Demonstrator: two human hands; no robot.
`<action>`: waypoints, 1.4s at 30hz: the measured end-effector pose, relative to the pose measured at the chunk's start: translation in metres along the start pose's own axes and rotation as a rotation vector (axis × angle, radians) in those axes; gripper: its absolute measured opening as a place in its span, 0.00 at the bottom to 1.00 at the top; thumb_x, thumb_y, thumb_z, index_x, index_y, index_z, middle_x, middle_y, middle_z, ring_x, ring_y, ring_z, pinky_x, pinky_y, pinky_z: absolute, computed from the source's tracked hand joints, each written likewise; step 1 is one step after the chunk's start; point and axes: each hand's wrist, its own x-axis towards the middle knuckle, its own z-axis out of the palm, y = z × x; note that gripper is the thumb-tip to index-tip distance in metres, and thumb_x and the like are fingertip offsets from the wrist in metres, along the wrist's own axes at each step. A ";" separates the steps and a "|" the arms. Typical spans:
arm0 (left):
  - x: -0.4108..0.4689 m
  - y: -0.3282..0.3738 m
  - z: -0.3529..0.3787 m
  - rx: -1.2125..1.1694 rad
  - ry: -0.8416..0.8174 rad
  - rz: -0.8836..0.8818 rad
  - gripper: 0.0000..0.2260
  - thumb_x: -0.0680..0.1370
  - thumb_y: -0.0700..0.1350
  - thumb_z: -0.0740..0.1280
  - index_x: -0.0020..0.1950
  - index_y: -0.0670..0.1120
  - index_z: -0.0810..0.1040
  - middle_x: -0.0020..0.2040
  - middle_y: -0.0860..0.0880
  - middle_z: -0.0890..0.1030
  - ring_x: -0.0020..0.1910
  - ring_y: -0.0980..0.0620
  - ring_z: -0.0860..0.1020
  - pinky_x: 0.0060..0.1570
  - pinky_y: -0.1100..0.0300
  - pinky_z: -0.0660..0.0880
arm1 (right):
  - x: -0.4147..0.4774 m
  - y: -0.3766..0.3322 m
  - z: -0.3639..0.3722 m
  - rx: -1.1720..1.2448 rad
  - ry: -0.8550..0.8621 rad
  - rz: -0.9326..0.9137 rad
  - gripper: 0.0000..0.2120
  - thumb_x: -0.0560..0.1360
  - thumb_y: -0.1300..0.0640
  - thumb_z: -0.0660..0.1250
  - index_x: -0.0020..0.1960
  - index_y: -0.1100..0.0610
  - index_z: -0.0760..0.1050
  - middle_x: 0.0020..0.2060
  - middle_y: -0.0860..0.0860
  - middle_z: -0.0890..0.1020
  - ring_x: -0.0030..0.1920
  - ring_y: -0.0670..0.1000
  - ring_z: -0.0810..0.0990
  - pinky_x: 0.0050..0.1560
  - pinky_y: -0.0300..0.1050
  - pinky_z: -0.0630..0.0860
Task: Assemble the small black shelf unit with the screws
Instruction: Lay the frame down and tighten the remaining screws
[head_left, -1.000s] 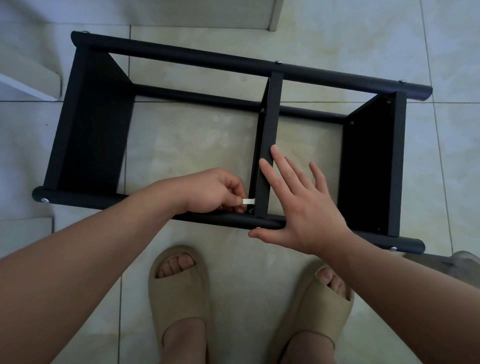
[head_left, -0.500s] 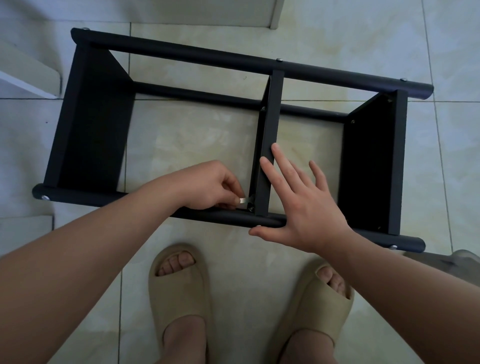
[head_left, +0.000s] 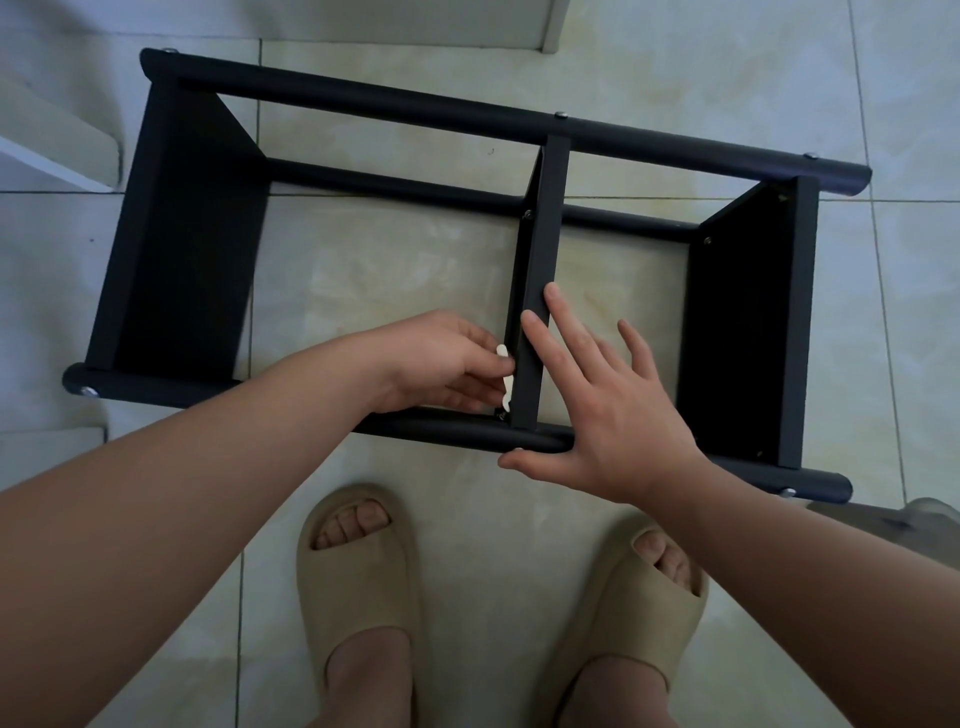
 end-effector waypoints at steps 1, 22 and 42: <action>0.001 -0.001 0.000 -0.010 0.033 -0.001 0.02 0.80 0.42 0.70 0.49 0.44 0.80 0.44 0.47 0.84 0.44 0.52 0.84 0.41 0.61 0.79 | 0.000 0.000 0.000 0.000 0.000 -0.001 0.54 0.69 0.20 0.57 0.83 0.52 0.48 0.83 0.50 0.43 0.77 0.55 0.64 0.78 0.66 0.52; 0.000 0.001 0.002 -0.043 0.079 0.009 0.03 0.80 0.42 0.69 0.49 0.43 0.81 0.39 0.48 0.86 0.39 0.53 0.85 0.39 0.61 0.80 | 0.000 -0.001 0.000 -0.004 -0.004 -0.001 0.54 0.69 0.20 0.57 0.83 0.52 0.48 0.83 0.50 0.43 0.77 0.55 0.64 0.78 0.66 0.54; -0.007 0.005 0.009 0.107 0.095 0.032 0.07 0.82 0.38 0.63 0.46 0.40 0.78 0.37 0.46 0.82 0.37 0.51 0.80 0.45 0.59 0.80 | 0.000 -0.001 -0.001 -0.001 -0.013 -0.001 0.54 0.69 0.21 0.57 0.83 0.52 0.48 0.83 0.50 0.42 0.77 0.56 0.65 0.77 0.67 0.55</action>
